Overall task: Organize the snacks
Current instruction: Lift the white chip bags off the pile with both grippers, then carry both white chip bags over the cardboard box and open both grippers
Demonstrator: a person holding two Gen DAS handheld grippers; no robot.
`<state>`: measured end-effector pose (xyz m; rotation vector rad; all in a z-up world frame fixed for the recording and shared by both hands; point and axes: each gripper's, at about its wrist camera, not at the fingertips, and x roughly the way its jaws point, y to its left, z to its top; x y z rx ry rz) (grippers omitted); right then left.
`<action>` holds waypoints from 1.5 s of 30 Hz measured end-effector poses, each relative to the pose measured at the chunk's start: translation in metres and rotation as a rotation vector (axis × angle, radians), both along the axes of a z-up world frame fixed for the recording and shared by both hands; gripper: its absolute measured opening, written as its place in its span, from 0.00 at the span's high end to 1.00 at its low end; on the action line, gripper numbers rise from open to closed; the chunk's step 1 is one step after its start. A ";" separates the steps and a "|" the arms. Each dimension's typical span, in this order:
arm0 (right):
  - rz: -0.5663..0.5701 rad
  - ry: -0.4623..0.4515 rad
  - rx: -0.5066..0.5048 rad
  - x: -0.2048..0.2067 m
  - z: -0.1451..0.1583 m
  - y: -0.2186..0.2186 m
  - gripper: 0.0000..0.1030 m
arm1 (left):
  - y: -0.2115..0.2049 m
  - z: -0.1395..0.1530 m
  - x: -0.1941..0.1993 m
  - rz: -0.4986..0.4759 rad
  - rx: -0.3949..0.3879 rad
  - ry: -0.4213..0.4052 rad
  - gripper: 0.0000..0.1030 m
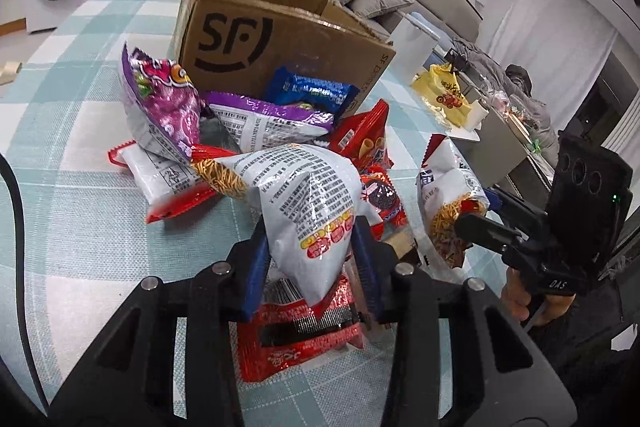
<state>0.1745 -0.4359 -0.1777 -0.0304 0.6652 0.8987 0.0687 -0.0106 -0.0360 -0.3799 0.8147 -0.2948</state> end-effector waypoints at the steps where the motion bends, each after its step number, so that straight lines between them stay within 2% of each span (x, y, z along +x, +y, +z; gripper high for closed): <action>1: 0.000 -0.002 0.003 0.000 0.001 0.000 0.36 | 0.001 0.004 -0.003 0.002 0.001 -0.010 0.65; 10: -0.016 -0.034 0.034 0.004 0.019 0.001 0.36 | 0.014 0.026 -0.030 0.008 0.005 -0.076 0.65; 23: -0.050 -0.055 0.092 0.017 0.045 0.001 0.36 | 0.016 0.059 -0.046 0.023 0.021 -0.177 0.65; 34: -0.070 -0.078 0.117 0.025 0.072 0.008 0.36 | 0.021 0.090 -0.031 0.066 0.049 -0.232 0.65; 45: -0.082 -0.090 0.150 0.044 0.099 0.019 0.35 | 0.017 0.128 -0.012 0.108 0.113 -0.303 0.65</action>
